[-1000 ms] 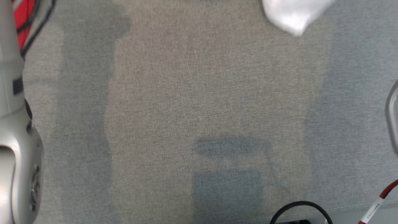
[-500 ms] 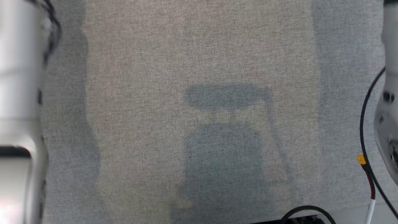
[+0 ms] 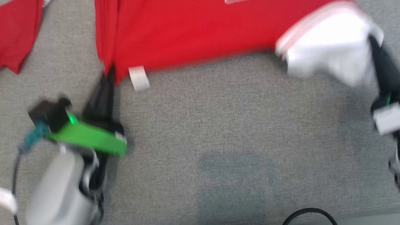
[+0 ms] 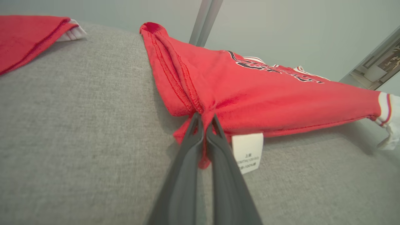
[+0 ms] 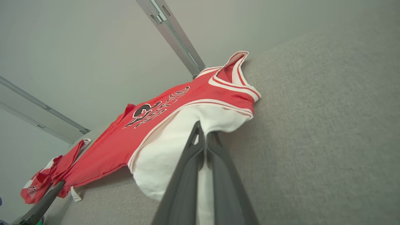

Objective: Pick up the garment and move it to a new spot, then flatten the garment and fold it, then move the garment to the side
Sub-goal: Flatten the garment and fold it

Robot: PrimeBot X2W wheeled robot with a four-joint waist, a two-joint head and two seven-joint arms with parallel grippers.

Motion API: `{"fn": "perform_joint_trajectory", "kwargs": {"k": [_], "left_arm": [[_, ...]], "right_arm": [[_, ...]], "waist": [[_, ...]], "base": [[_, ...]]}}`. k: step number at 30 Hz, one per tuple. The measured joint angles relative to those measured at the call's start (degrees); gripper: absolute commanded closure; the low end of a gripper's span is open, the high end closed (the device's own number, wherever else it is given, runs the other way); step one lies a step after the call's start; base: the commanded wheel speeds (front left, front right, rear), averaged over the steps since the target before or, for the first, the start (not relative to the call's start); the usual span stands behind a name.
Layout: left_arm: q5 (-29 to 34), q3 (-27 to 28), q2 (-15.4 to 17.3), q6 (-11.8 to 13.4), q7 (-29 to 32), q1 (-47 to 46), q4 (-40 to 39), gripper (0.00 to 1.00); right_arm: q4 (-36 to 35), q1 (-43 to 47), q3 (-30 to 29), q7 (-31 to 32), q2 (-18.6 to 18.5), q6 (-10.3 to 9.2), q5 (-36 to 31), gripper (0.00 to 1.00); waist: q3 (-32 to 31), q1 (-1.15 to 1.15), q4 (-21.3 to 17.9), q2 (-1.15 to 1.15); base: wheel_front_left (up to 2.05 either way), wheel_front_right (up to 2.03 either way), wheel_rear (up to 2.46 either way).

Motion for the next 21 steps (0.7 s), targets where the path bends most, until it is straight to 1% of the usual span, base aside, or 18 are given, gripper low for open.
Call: {"fn": "perform_joint_trajectory", "kwargs": {"k": [4, 8, 10, 11, 13, 15, 18, 20, 21], "left_arm": [[1.18, 0.3, -0.15, 4.47, -0.01, 15.62, -5.72, 1.0], [-0.02, 3.27, -2.43, 8.56, 0.0, 29.75, -11.57, 1.0], [-0.32, 3.9, -3.24, 10.22, 0.0, 36.2, -15.16, 1.0], [-0.32, 3.9, -3.24, 10.22, 0.0, 36.2, -15.16, 1.0], [-2.23, 4.02, -4.6, 11.04, 0.05, 41.61, -19.3, 1.0], [-3.23, 3.74, -4.74, 12.2, 1.26, 43.94, -22.78, 1.0], [-4.7, 4.38, -3.72, 13.63, 4.74, 43.88, -27.57, 1.0], [-6.37, 4.33, -3.18, 14.12, 8.46, 43.25, -29.95, 1.0], [-6.94, 4.76, -2.47, 14.79, 9.98, 42.47, -30.88, 1.0]], "right_arm": [[-5.03, 19.08, -2.01, 2.76, 0.92, 0.0, 0.68, 1.0], [-8.27, 35.41, -3.93, 3.52, 2.81, 0.05, 1.56, 1.0], [-10.39, 41.94, -5.38, 3.53, 3.47, 0.05, 2.89, 1.0], [-10.39, 41.94, -5.38, 3.53, 3.47, 0.05, 2.89, 1.0], [-12.85, 45.4, -7.15, 3.36, 4.14, 0.04, 4.64, 1.0], [-14.73, 45.47, -8.5, 3.36, 4.19, 0.04, 5.41, 1.0], [-15.7, 42.8, -9.23, 5.19, 4.32, 0.04, 6.45, 1.0], [-15.52, 39.25, -9.72, 6.77, 4.8, 0.03, 7.21, 1.0], [-15.22, 37.33, -9.89, 7.75, 5.03, 0.03, 7.3, 1.0]], "waist": [[-4.38, 0.0, 0.13, 0.0], [-8.19, 0.0, 0.24, 0.0], [-9.79, 0.0, 0.32, 0.0], [-9.79, 0.0, 0.32, 0.0], [-11.03, 0.0, 0.35, 0.0], [-11.84, 0.0, 0.27, 0.0], [-12.8, 0.0, 0.09, 0.0], [-13.42, 0.0, 0.01, 0.0], [-13.71, 0.0, -0.02, 0.0]], "base": [[0.0, 0.0, 0.0], [0.0, 0.0, 0.0], [0.0, 0.0, 0.0], [0.0, 0.0, 0.0], [0.0, 0.0, 0.0], [0.0, 0.0, 0.0], [0.0, 0.0, 0.0], [0.0, 0.0, 0.0], [0.0, 0.0, 0.0]]}}
